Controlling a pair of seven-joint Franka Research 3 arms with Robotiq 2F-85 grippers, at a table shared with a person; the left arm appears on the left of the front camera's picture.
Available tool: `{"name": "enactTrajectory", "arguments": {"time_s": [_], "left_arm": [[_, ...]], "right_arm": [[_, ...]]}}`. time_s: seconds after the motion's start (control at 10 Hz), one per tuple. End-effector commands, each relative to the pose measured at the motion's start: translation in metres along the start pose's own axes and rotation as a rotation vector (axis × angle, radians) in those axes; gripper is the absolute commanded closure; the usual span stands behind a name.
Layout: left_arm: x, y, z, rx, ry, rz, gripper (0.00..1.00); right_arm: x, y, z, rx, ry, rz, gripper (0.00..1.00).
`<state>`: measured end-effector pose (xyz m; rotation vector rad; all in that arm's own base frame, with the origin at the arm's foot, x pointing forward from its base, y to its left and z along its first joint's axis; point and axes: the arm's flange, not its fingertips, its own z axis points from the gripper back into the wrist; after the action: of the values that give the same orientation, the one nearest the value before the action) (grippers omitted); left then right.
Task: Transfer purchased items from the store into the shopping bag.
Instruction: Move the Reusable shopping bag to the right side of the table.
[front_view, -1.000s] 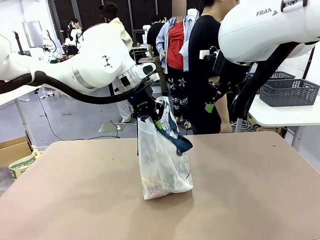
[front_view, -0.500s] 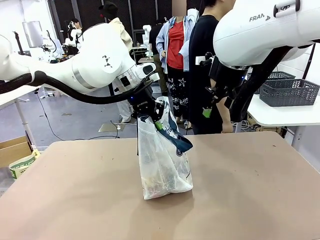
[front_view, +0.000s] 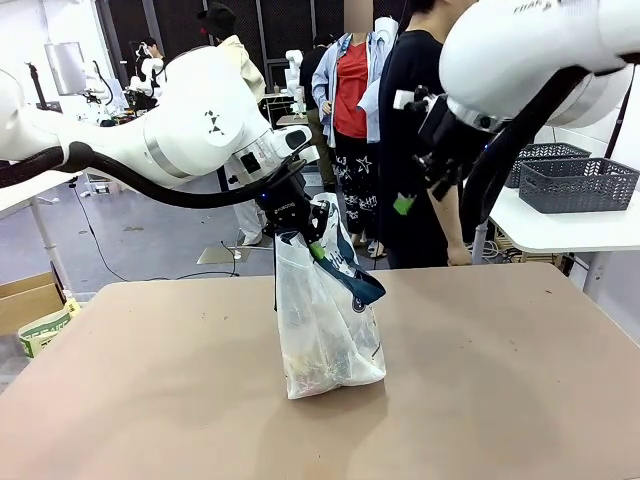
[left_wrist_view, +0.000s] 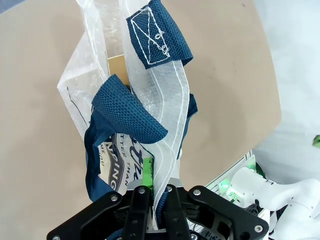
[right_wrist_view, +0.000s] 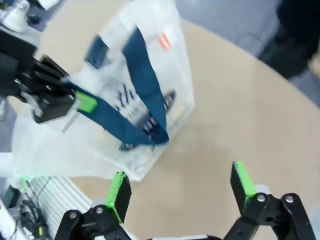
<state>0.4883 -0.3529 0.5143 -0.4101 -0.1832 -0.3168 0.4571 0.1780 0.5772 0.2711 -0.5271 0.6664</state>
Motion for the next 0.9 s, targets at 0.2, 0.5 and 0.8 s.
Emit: {"name": "enactTrajectory", "arguments": {"time_s": [0.2,0.5,0.8], "left_arm": [[-0.001,0.001,0.002,-0.007,-0.001,0.005,1.00],[-0.001,0.001,0.002,-0.007,-0.001,0.005,1.00],[-0.001,0.001,0.002,-0.007,-0.001,0.005,1.00]], "right_arm": [[0.029,-0.037,-0.008,0.274,-0.038,0.143,0.00],[0.032,-0.045,0.000,0.295,-0.001,0.236,0.00],[0.022,-0.048,0.012,0.282,-0.033,0.257,0.00]]}}
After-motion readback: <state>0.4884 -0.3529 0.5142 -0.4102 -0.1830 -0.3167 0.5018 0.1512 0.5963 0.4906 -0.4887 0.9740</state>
